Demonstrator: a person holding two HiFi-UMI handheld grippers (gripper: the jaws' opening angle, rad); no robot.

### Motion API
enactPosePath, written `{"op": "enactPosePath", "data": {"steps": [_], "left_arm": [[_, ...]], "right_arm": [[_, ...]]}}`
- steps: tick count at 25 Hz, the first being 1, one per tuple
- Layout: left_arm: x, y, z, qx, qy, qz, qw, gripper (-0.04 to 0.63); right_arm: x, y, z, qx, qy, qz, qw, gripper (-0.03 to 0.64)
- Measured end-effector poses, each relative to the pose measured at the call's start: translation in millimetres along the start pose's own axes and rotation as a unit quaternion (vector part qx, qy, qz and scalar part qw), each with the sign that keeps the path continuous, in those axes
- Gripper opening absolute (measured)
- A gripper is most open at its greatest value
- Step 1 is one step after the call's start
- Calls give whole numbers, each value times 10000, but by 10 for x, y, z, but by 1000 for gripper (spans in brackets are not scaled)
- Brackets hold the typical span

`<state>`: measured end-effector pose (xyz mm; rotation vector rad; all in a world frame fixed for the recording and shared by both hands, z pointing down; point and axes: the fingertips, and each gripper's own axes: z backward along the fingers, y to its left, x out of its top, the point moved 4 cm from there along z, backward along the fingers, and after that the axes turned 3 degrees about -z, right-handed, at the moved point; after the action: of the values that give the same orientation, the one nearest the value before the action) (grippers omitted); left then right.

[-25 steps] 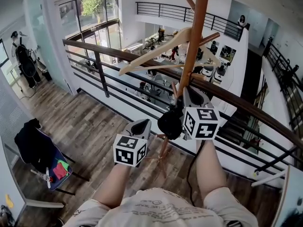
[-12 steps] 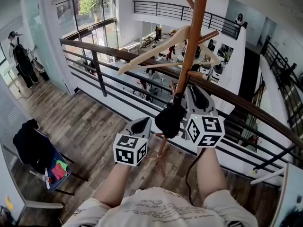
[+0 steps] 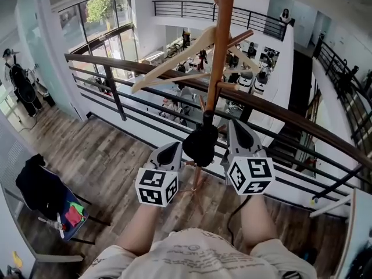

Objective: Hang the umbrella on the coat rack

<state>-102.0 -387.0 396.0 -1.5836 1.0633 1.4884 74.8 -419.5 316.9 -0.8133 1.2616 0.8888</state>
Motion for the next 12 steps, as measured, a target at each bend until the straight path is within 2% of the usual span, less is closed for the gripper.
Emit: {"op": "enactPosePath", "data": {"steps": [7, 12], "left_arm": [[-63, -107, -57, -115, 140, -56, 9998, 5], [-77, -141, -66, -169, 191, -79, 9996, 5]], "right_arm": [[-469, -74, 259, -41, 429, -145, 9990, 2], [-534, -53, 345, -32, 483, -156, 9987, 2]]}}
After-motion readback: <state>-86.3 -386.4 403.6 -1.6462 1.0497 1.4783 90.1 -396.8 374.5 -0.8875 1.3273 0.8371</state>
